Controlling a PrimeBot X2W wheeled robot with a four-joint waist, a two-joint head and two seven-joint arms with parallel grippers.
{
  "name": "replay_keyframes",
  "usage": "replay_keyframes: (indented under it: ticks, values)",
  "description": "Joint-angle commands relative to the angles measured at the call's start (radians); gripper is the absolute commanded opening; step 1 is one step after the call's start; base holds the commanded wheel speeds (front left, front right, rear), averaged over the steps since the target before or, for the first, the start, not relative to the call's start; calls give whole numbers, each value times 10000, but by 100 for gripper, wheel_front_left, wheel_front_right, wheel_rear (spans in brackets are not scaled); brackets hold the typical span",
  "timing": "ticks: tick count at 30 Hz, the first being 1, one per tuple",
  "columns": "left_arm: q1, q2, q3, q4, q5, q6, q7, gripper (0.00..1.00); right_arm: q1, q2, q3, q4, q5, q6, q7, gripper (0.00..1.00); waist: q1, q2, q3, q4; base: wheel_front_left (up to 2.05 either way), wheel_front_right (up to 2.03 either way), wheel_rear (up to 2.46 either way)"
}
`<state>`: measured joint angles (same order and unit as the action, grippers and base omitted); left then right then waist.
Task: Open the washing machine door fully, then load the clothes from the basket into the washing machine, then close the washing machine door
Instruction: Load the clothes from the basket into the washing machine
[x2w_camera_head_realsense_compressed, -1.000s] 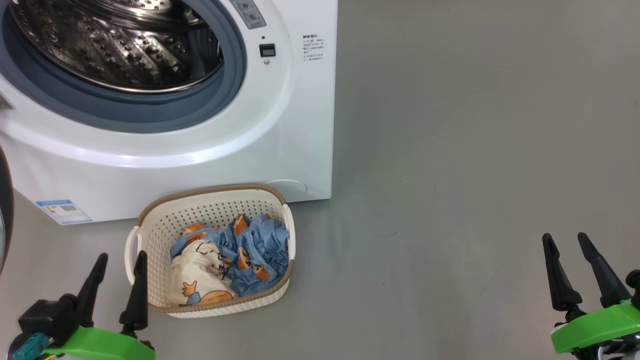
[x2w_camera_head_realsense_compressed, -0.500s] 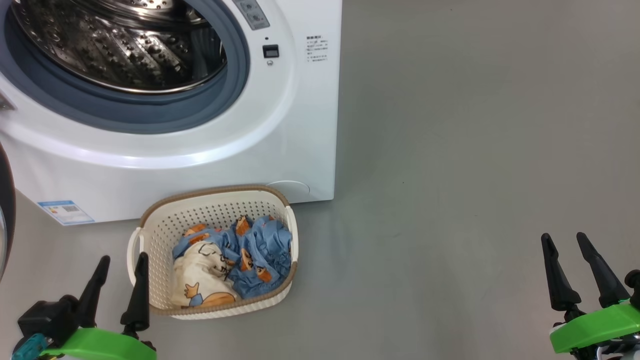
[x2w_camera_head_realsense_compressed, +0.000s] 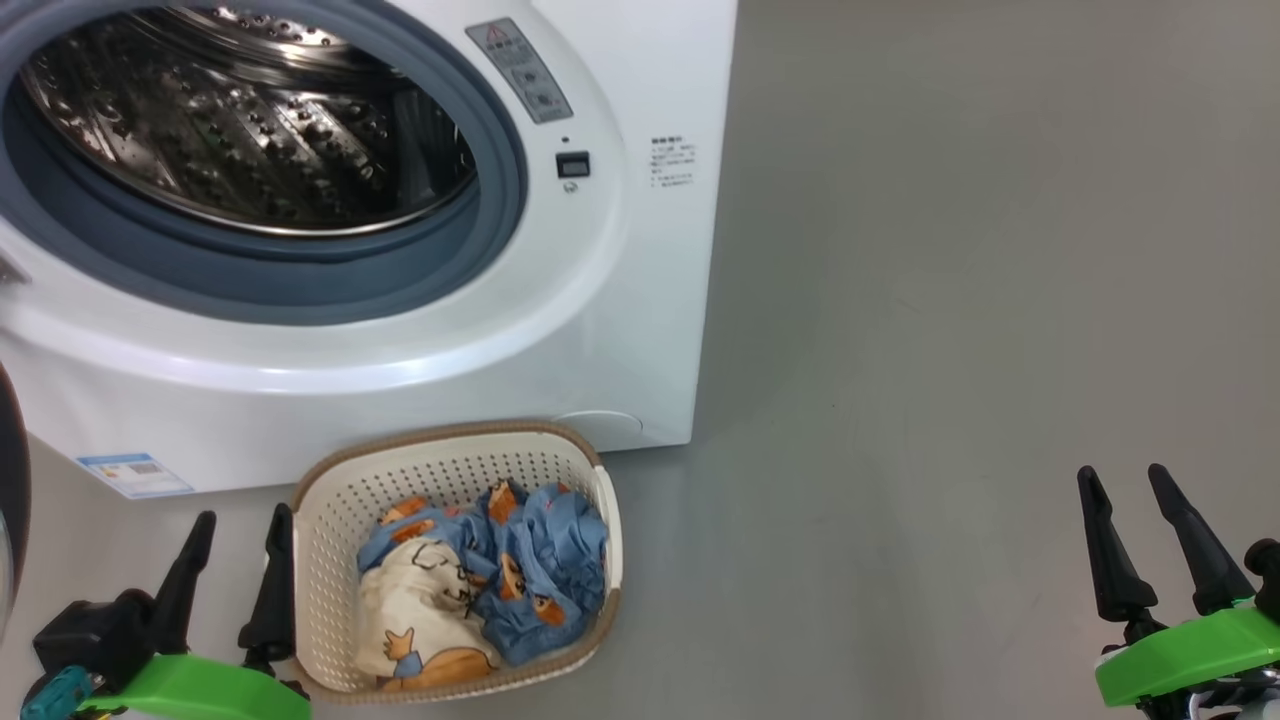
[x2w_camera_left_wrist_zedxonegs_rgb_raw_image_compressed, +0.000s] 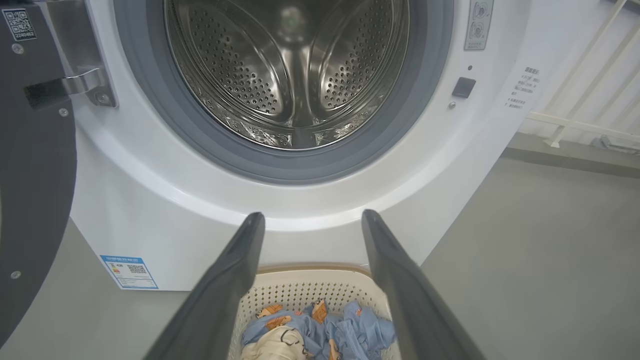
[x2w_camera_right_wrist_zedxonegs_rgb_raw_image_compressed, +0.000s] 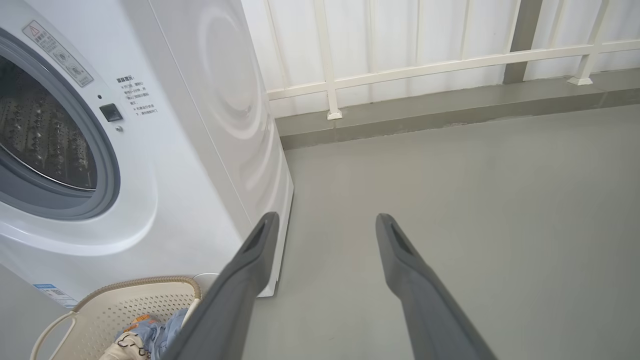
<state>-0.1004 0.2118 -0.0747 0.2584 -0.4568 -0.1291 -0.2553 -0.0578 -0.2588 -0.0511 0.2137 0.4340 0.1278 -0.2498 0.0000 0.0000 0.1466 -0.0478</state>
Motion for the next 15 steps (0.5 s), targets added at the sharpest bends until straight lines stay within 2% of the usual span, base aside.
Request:
replay_keyframes:
  ticks: [1, 5, 15]
  values:
    - [-260, 294, 359, -155, 120, -15, -65, 100, -41, -159, 207, -271, -26, 29, -120, 100, 0, 0, 12, 6, 74, -89, 15]
    - [-288, 221, 363, -91, 236, -15, -65, 100, -72, -138, 239, -271, -29, 29, -120, 100, 0, 0, 41, 20, 48, -48, 0]
    - [-237, -75, 198, 109, 218, -15, -65, 100, -146, -27, 290, -273, -45, 29, -120, 100, 0, 0, 231, 42, 1, -1, 0]
